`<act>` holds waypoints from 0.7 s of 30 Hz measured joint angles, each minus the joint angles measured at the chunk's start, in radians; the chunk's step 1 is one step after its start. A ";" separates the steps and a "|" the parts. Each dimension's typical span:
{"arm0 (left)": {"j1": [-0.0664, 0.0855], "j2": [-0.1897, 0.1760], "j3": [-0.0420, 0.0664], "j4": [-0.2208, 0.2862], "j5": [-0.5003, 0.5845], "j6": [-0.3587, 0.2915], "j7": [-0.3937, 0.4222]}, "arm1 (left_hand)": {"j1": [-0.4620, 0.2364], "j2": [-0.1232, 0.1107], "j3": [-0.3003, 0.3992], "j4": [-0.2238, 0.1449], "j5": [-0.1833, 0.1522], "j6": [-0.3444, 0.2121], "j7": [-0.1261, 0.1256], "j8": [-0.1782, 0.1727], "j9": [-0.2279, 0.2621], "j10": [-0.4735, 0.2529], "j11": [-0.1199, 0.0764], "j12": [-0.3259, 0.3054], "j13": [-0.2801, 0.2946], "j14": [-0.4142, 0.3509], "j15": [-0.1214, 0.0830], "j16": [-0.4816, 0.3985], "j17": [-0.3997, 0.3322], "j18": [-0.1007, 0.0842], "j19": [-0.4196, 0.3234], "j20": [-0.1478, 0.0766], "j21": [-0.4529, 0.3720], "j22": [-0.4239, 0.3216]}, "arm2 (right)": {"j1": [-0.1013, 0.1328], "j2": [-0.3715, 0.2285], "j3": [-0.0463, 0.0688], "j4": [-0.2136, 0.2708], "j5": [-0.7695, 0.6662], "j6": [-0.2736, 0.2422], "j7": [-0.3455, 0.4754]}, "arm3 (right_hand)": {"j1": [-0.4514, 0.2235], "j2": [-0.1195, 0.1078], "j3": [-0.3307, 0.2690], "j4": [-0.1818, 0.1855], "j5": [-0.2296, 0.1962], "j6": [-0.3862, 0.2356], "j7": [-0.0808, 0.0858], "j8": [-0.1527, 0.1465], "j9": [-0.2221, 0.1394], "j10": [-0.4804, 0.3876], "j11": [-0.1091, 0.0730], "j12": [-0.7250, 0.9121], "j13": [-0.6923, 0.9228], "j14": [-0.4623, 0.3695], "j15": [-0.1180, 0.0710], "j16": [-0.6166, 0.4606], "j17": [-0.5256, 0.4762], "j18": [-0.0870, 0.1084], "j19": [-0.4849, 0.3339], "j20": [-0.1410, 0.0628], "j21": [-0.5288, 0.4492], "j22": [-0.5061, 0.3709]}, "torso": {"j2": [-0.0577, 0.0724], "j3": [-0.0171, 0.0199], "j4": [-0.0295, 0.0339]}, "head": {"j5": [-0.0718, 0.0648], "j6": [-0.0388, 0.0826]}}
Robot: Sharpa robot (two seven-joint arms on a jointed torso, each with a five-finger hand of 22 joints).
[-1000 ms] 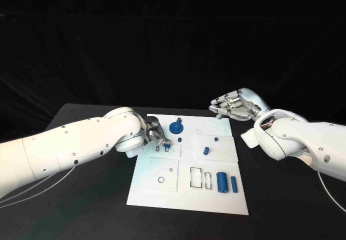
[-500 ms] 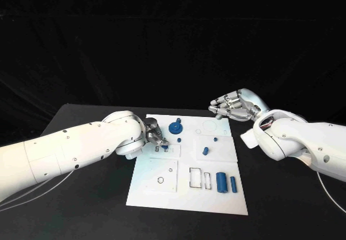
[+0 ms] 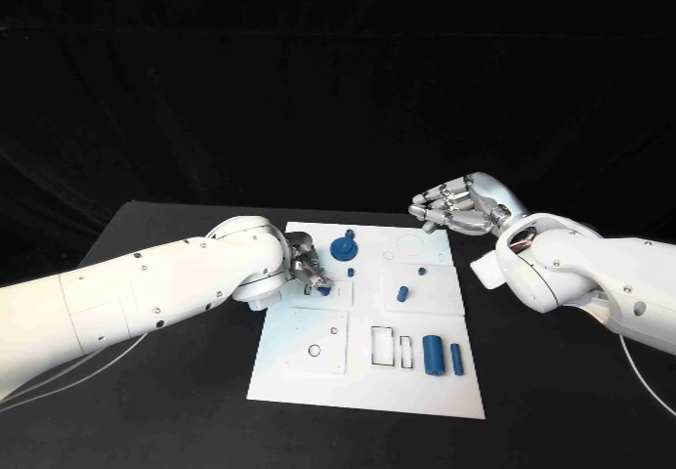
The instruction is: Assemble the parts on the task board
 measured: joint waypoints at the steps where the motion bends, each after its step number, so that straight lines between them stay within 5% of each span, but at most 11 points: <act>1: 0.000 0.000 0.000 0.000 -0.001 0.002 -0.001 | 0.000 0.000 0.000 0.000 0.000 0.000 0.000 0.000 0.000 0.000 0.000 0.000 0.000 0.000 0.000 0.000 0.000 0.000 0.000 0.000 0.000 0.000 | 0.000 0.000 0.000 0.000 0.000 0.000 0.000 | 0.000 0.000 0.000 0.000 0.000 0.000 0.000 0.000 0.000 0.000 0.000 0.000 0.000 0.000 0.000 0.000 0.000 0.000 0.000 0.000 0.000 0.000 | 0.000 0.0000 -0.0001 | 0.000 0.000; 21: 0.001 0.000 0.001 0.001 -0.022 0.028 -0.012 | -0.016 -0.005 0.010 -0.010 0.000 0.004 -0.004 -0.002 0.021 0.004 -0.004 0.000 0.000 0.000 0.000 0.000 0.000 0.000 0.007 0.000 0.000 0.000 | 0.000 0.001 0.000 -0.003 0.001 0.001 -0.010 | 0.000 0.000 0.000 0.000 0.005 0.000 0.000 0.000 0.000 0.000 0.000 0.004 0.000 0.000 0.000 0.000 0.000 0.000 0.000 0.000 0.000 -0.001 | 0.000 -0.0005 0.0000 | -0.002 0.000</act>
